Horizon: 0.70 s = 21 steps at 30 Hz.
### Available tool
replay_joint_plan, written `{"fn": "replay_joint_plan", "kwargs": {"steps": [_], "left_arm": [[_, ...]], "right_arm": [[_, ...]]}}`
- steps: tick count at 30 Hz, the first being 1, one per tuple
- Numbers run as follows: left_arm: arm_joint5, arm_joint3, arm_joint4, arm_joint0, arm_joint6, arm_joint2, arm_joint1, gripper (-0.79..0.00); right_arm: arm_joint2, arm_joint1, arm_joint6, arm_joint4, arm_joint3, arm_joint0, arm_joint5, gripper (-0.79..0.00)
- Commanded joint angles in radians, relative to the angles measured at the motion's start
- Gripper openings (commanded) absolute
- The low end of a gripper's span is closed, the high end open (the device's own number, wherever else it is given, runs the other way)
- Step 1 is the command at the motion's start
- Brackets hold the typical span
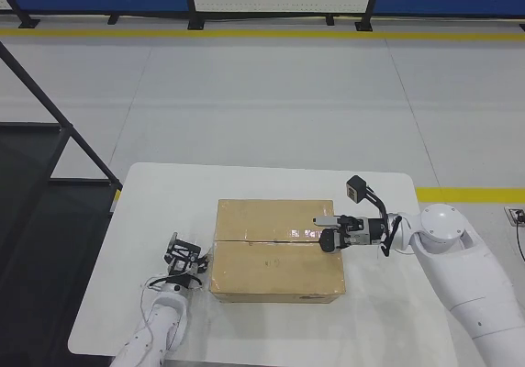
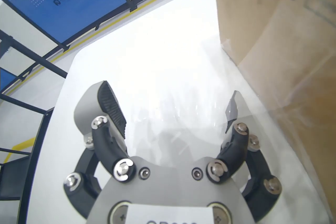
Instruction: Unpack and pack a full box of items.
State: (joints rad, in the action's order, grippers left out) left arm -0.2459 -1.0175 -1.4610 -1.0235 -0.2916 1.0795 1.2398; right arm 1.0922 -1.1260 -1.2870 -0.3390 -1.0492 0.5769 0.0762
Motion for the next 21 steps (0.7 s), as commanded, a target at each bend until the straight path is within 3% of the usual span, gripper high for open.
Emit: {"fn": "replay_joint_plan", "kwargs": {"steps": [1,8,21], "left_arm": [[-0.029,-0.004,0.025,-0.003,-0.021,0.011,0.005,0.0],[-0.089,-0.048,0.116,-0.03,-0.1,0.053,0.018,0.0],[-0.118,-0.239,0.217,-0.143,-0.236,0.16,0.023,0.0]], "right_arm": [[0.0,0.0,0.0,0.0,0.0,0.0,0.0,0.0],[0.0,0.0,0.0,0.0,0.0,0.0,0.0,0.0],[0.0,0.0,0.0,0.0,0.0,0.0,0.0,0.0]]}}
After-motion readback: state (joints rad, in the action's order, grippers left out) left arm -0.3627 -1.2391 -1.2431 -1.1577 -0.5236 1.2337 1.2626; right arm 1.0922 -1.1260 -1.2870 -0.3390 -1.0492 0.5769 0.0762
